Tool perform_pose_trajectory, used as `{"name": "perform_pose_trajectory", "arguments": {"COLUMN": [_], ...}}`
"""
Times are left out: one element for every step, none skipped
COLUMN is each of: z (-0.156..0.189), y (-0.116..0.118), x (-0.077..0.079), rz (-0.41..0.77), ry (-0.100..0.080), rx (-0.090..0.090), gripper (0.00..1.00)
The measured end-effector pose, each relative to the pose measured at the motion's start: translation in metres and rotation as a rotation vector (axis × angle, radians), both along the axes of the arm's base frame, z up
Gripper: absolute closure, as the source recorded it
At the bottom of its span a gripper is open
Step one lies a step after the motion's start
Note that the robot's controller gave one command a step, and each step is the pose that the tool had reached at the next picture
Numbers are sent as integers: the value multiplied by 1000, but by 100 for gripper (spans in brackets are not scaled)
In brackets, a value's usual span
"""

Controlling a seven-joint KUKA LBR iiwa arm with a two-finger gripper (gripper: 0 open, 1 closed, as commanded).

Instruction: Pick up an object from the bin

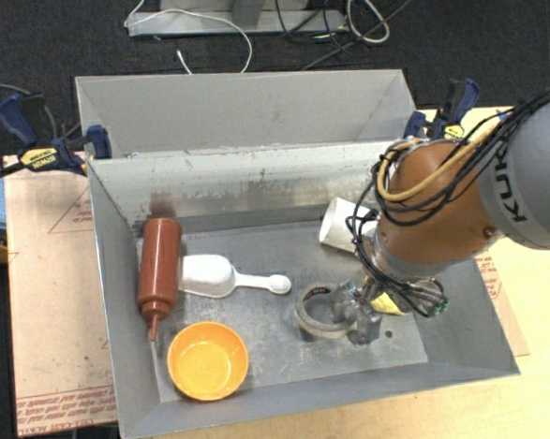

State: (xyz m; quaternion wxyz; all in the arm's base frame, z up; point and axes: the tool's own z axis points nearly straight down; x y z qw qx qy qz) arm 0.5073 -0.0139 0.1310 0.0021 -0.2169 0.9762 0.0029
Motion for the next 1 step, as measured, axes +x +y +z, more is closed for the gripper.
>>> {"name": "perform_pose_trajectory", "arguments": {"z": [27], "y": [0], "x": [0], "rz": [-2], "ry": [0], "rx": [1], "gripper": [100]}}
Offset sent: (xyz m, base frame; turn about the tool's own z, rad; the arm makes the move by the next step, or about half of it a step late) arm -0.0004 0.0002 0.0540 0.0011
